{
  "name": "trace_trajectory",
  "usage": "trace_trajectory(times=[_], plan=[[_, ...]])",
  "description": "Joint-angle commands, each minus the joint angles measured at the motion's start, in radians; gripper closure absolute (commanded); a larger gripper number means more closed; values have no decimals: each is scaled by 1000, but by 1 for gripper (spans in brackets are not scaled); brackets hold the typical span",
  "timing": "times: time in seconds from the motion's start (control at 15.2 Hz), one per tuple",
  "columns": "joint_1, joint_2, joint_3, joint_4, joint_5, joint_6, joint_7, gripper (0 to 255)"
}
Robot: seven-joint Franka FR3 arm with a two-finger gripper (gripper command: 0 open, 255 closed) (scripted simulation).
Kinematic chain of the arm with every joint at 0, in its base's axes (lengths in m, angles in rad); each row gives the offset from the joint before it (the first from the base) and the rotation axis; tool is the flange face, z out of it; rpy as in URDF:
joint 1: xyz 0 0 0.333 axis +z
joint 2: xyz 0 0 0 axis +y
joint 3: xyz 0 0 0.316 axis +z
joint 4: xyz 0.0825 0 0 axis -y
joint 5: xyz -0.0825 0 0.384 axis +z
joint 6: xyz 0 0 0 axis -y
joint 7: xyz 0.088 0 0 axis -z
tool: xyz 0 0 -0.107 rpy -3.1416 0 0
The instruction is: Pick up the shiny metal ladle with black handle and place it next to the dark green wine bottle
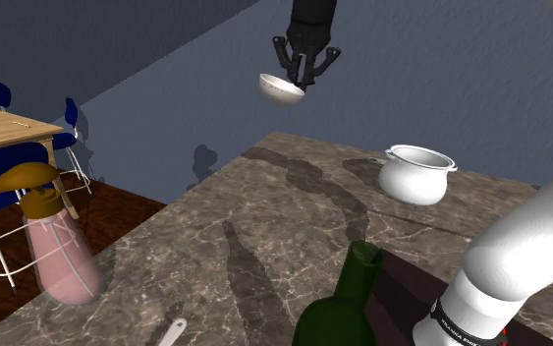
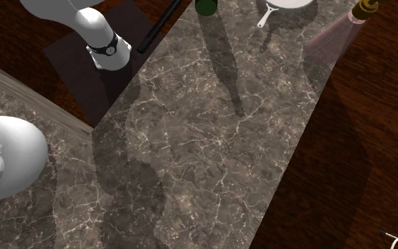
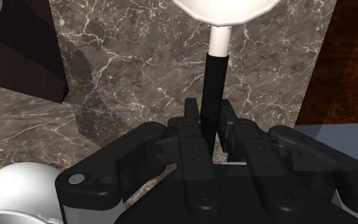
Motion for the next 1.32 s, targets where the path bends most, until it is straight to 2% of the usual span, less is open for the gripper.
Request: trace_trajectory(times=[0.0,0.73,1.25], plan=[[15,-41,14,-25,21,-12,30,255],[100,-219,112,-104,134,-83,212,255],[122,-282,103,-265,160,21,197,255]])
